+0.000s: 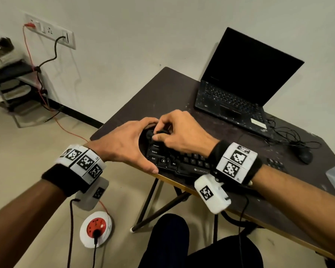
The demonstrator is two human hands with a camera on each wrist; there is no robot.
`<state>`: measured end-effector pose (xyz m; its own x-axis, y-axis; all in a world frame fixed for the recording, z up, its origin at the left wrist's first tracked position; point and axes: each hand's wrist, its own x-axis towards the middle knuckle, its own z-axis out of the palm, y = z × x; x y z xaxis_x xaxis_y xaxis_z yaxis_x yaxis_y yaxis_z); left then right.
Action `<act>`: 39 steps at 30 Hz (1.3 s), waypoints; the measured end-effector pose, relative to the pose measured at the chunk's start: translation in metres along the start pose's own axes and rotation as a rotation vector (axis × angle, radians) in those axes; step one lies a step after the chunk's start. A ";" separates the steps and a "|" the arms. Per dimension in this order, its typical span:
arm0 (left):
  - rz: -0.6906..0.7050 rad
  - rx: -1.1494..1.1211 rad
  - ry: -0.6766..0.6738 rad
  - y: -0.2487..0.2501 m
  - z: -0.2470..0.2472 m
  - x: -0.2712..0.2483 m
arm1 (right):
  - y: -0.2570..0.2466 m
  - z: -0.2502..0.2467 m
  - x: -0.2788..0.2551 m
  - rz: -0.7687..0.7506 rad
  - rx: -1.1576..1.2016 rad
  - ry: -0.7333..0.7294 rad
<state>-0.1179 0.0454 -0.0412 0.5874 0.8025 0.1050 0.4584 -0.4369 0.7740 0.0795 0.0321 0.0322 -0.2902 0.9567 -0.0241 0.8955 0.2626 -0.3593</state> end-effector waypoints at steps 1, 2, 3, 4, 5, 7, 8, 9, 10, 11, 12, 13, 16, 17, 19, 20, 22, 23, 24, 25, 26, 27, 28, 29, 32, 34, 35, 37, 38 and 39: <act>0.007 0.004 -0.003 0.000 -0.001 0.000 | -0.003 -0.001 -0.006 -0.021 0.001 -0.066; 0.011 0.011 0.001 0.000 -0.001 0.000 | -0.004 -0.001 -0.009 -0.030 -0.006 -0.097; 0.013 0.012 0.007 -0.001 -0.001 0.001 | -0.005 -0.002 -0.007 -0.026 -0.017 -0.077; 0.012 0.005 0.010 -0.001 -0.001 0.002 | -0.004 -0.003 -0.004 -0.003 -0.021 -0.020; 0.011 -0.006 0.011 -0.001 0.000 0.002 | -0.003 -0.004 -0.001 0.028 -0.010 0.043; 0.021 -0.011 0.000 -0.003 0.002 0.003 | -0.004 -0.004 -0.005 0.064 0.019 0.079; 0.024 -0.006 0.000 -0.006 0.002 0.004 | -0.007 -0.002 -0.012 0.050 0.020 0.049; 0.020 0.012 0.001 -0.008 0.002 0.004 | -0.010 0.001 -0.023 0.029 0.013 0.010; 0.013 0.031 0.004 -0.009 0.002 0.004 | -0.013 0.004 -0.035 0.014 0.007 -0.024; 0.007 0.047 0.005 -0.010 0.003 0.005 | -0.013 0.007 -0.045 0.008 0.010 -0.037; 0.002 0.054 0.006 -0.011 0.003 0.004 | -0.013 0.008 -0.050 0.013 0.014 -0.033; -0.003 0.055 0.004 -0.012 0.002 0.004 | -0.012 0.007 -0.052 0.028 0.012 -0.011; -0.010 0.047 0.004 -0.008 0.003 0.003 | -0.007 0.009 -0.054 0.109 0.021 0.113; -0.005 0.041 0.009 -0.007 0.003 0.003 | -0.010 0.013 -0.057 0.133 0.037 0.154; 0.014 0.036 0.017 -0.003 0.003 0.003 | -0.022 0.028 -0.067 0.130 0.073 0.192; 0.024 0.035 0.017 -0.002 0.003 0.003 | -0.029 0.037 -0.071 0.101 0.097 0.195; 0.027 0.030 0.009 0.000 0.003 0.003 | -0.033 0.044 -0.078 0.068 0.129 0.213; 0.023 0.019 0.006 0.001 0.003 0.003 | -0.028 0.042 -0.081 0.074 0.110 0.234; 0.021 0.007 0.004 0.001 0.003 0.002 | -0.019 0.038 -0.086 0.094 0.073 0.258; 0.021 0.001 0.002 0.001 0.003 0.002 | -0.009 0.034 -0.090 0.129 0.042 0.285; 0.019 0.001 0.002 0.000 0.003 0.002 | 0.000 0.030 -0.094 0.155 0.030 0.314; 0.012 0.006 0.005 0.000 0.003 0.002 | 0.006 0.030 -0.097 0.157 0.033 0.336; 0.013 0.011 0.008 0.001 0.003 0.002 | 0.006 0.033 -0.099 0.132 0.051 0.352; 0.017 0.013 0.015 0.001 0.004 0.002 | 0.002 0.039 -0.097 0.075 0.072 0.355; 0.045 0.005 0.008 0.002 0.003 0.004 | -0.017 0.060 -0.082 -0.063 0.153 0.352; 0.041 -0.015 0.000 0.001 0.003 0.004 | -0.010 0.064 -0.082 -0.087 0.158 0.355; 0.041 -0.025 0.000 0.000 0.003 0.004 | -0.001 0.061 -0.087 -0.083 0.123 0.371; 0.036 -0.022 -0.006 0.000 0.003 0.004 | 0.026 0.053 -0.104 -0.024 0.055 0.436; 0.029 -0.012 -0.006 0.000 0.003 0.005 | 0.038 0.047 -0.113 0.025 0.052 0.473; 0.017 -0.005 -0.003 0.000 0.003 0.004 | 0.047 0.044 -0.119 0.066 0.065 0.501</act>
<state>-0.1132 0.0472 -0.0424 0.5968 0.7939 0.1166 0.4452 -0.4485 0.7750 0.1407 -0.0748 -0.0231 -0.0215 0.9180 0.3960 0.8788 0.2062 -0.4302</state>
